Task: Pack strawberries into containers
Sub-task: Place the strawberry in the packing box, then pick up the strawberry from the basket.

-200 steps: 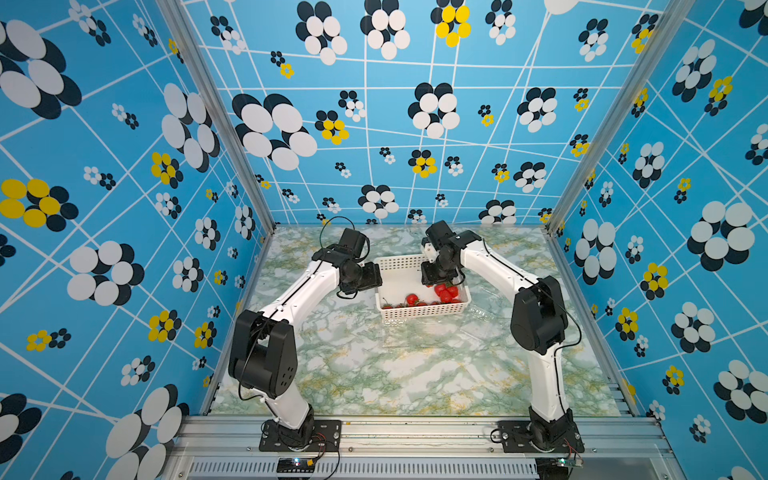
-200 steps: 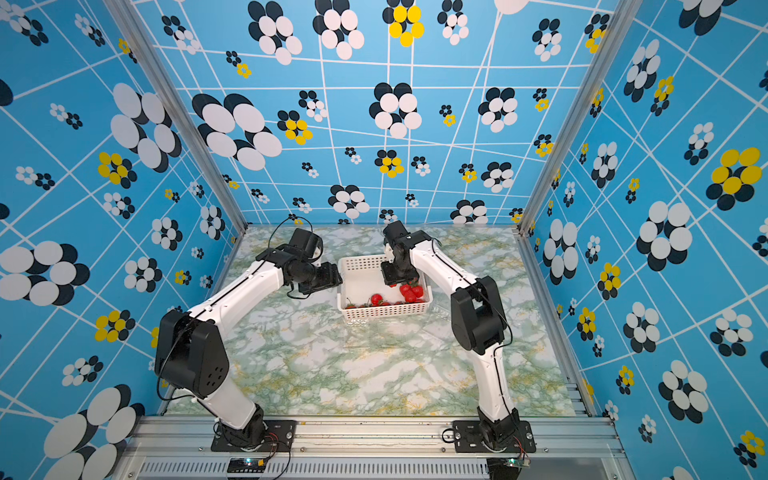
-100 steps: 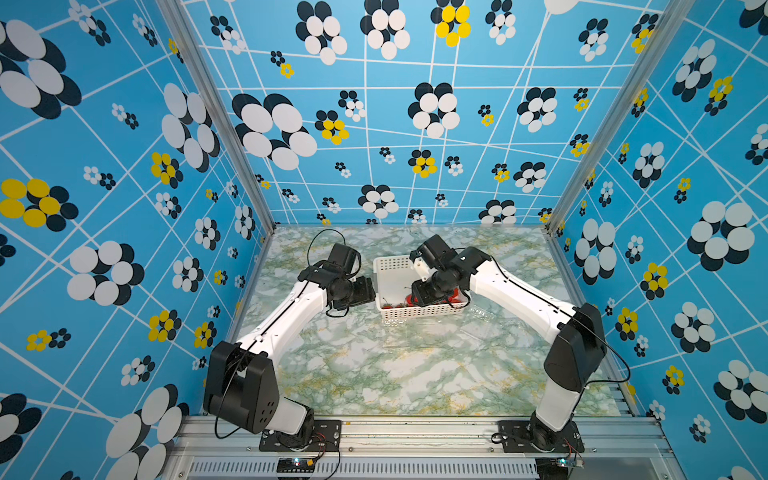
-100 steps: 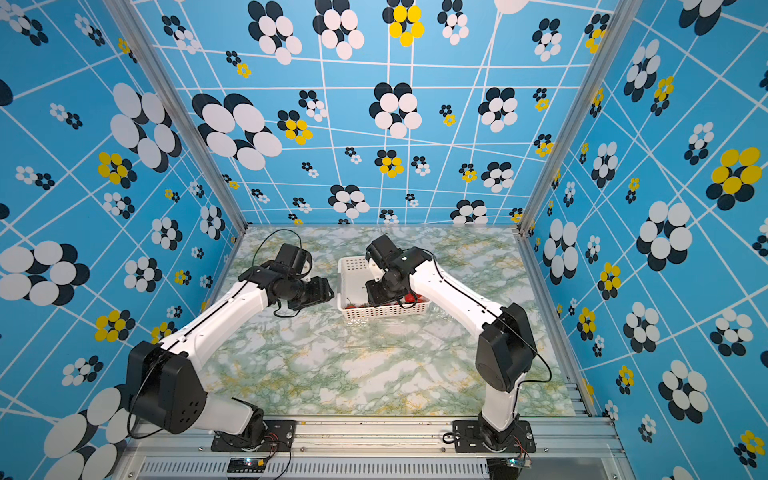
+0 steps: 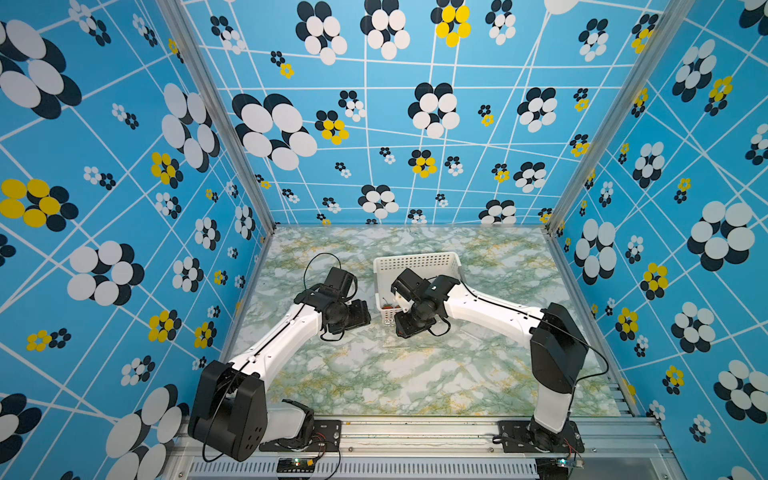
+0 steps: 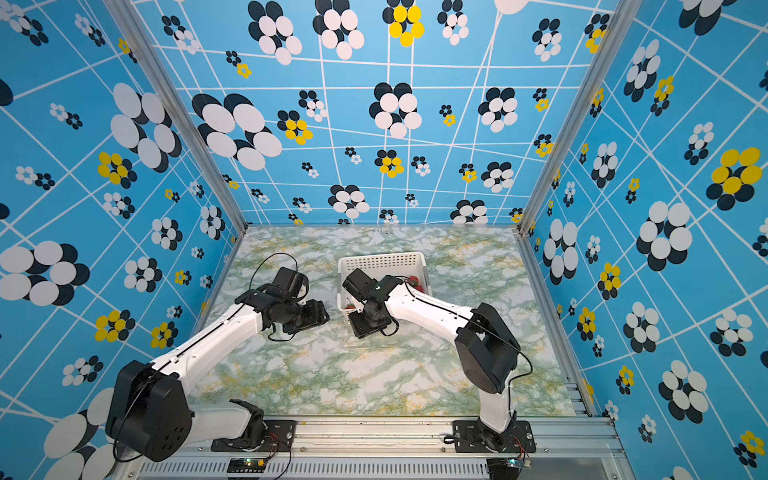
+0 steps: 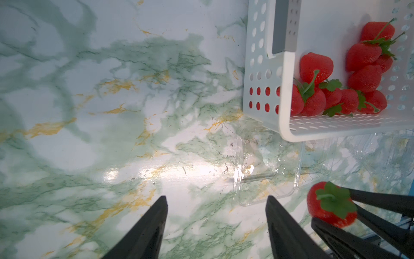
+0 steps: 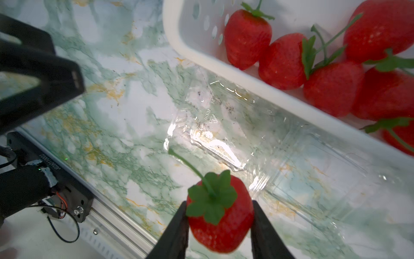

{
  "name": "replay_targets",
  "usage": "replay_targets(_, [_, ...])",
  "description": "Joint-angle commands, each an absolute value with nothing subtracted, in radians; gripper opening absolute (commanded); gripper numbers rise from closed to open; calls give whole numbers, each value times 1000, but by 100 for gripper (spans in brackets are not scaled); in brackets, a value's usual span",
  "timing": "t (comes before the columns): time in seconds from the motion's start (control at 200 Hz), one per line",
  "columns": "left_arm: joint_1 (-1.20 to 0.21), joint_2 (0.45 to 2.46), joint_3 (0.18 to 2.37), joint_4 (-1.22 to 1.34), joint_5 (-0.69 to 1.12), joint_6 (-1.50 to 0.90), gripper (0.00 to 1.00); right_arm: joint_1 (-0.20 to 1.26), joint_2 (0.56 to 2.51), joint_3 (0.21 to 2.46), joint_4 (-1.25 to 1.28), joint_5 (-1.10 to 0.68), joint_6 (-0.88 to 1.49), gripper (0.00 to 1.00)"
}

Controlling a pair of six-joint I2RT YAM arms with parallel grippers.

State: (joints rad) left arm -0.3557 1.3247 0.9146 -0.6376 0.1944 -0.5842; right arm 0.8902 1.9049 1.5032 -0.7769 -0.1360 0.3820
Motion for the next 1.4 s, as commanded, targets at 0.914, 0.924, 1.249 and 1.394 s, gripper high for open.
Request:
replay_targets(0.914, [-360,1296,874,-581,200,-584,71,899,2016,1573,-805,-79,370,59])
replay_targets(0.924, [-360,1296,876,-581,200,-584,71,899,2011,1573,-806,-77,370,59])
replay_targets(1.249, [-360,1296,907,-598,190,-585,71,896,1814,1583,-874,21,345,59])
replay_targets(1.394, [-360,1312,960,-620,181,-583,71,821,1847,1713,-918,56,304,59])
